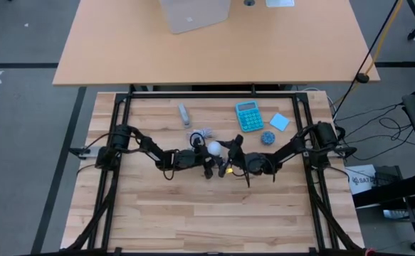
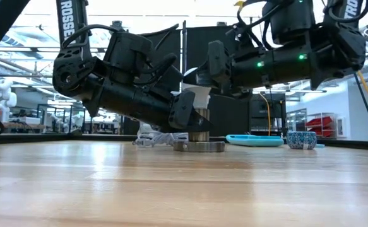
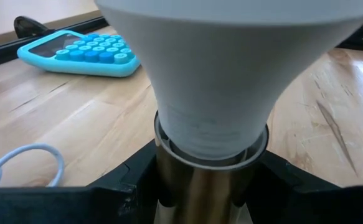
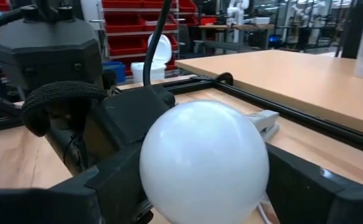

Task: Screw lightbulb
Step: Remove the white lightbulb from the desk lamp

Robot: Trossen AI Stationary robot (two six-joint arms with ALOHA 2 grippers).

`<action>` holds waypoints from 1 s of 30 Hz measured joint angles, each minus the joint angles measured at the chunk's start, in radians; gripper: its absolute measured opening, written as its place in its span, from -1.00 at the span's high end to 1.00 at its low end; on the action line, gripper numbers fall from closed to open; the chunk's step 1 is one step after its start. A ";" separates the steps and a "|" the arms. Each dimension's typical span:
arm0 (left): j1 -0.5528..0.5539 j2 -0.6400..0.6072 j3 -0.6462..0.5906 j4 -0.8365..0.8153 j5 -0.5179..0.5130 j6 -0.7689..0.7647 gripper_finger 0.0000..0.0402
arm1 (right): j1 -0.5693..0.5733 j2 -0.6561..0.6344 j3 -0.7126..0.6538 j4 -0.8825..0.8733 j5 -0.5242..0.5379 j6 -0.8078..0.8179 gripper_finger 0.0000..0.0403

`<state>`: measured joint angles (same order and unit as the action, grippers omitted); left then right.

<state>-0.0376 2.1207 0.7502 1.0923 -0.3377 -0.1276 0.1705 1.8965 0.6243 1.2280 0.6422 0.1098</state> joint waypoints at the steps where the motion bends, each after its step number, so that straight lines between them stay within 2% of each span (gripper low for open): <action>1: 0.000 0.000 0.000 0.000 0.000 -0.001 0.09 | -0.006 0.000 0.000 -0.001 -0.014 0.001 -0.38; 4: 0.000 0.000 0.000 -0.001 -0.001 -0.001 0.09 | -0.017 -0.001 0.000 -0.002 -0.048 0.003 -0.32; 7: -0.001 -0.001 0.000 -0.005 0.005 0.003 0.09 | -0.021 -0.002 -0.003 -0.007 -0.064 -0.003 -0.32; 11: -0.007 -0.001 0.000 -0.012 0.014 0.009 0.09 | -0.041 -0.024 -0.038 -0.010 -0.146 0.006 -0.36; 18: -0.011 -0.002 0.002 -0.016 0.089 0.037 0.09 | -0.088 -0.094 -0.087 -0.057 -0.355 -0.035 -0.34; 25: -0.011 -0.002 0.002 -0.016 0.138 0.062 0.09 | -0.160 -0.157 -0.091 -0.139 -0.601 -0.067 -0.36; 30: -0.011 -0.002 0.001 -0.016 0.177 0.068 0.09 | -0.201 -0.183 -0.092 -0.185 -0.738 -0.106 -0.36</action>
<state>-0.0483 2.1189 0.7516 1.0760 -0.1604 -0.0596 -0.0302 1.7133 0.5325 1.0435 -0.0960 0.0037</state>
